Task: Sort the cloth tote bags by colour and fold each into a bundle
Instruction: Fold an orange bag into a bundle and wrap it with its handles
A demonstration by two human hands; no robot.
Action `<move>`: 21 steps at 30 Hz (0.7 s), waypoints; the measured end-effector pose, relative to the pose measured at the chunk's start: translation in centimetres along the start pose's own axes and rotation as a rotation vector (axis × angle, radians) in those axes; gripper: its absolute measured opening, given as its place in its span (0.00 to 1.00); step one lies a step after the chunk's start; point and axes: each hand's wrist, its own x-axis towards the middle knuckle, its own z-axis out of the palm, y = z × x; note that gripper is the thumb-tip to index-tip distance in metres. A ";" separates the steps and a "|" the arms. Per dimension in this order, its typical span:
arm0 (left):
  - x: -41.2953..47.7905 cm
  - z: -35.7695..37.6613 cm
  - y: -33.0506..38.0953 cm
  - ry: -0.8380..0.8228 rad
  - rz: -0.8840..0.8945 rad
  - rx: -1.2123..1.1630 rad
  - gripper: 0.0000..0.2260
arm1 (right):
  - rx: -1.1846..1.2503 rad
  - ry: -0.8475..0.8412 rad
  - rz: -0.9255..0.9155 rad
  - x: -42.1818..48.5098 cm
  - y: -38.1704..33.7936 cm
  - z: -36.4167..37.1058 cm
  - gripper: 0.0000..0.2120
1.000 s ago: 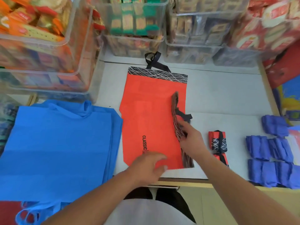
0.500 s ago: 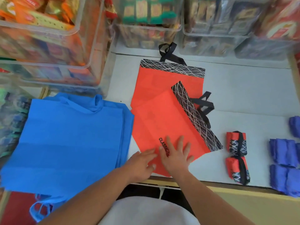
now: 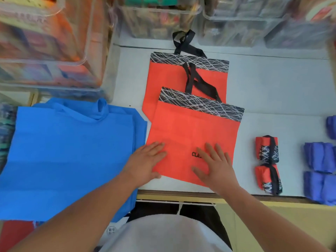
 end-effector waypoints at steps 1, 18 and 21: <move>0.2 0.3 -0.2 0.032 -0.006 -0.012 0.39 | 0.021 -0.043 0.040 -0.5 -0.1 0.7 0.37; 0.6 -5.7 1.6 0.046 -0.071 -0.263 0.12 | 0.239 0.146 -0.206 -3.0 3.6 -4.2 0.27; -0.1 -8.6 2.2 0.088 -0.122 -0.424 0.13 | 0.450 0.183 -0.002 -4.1 3.6 -6.9 0.08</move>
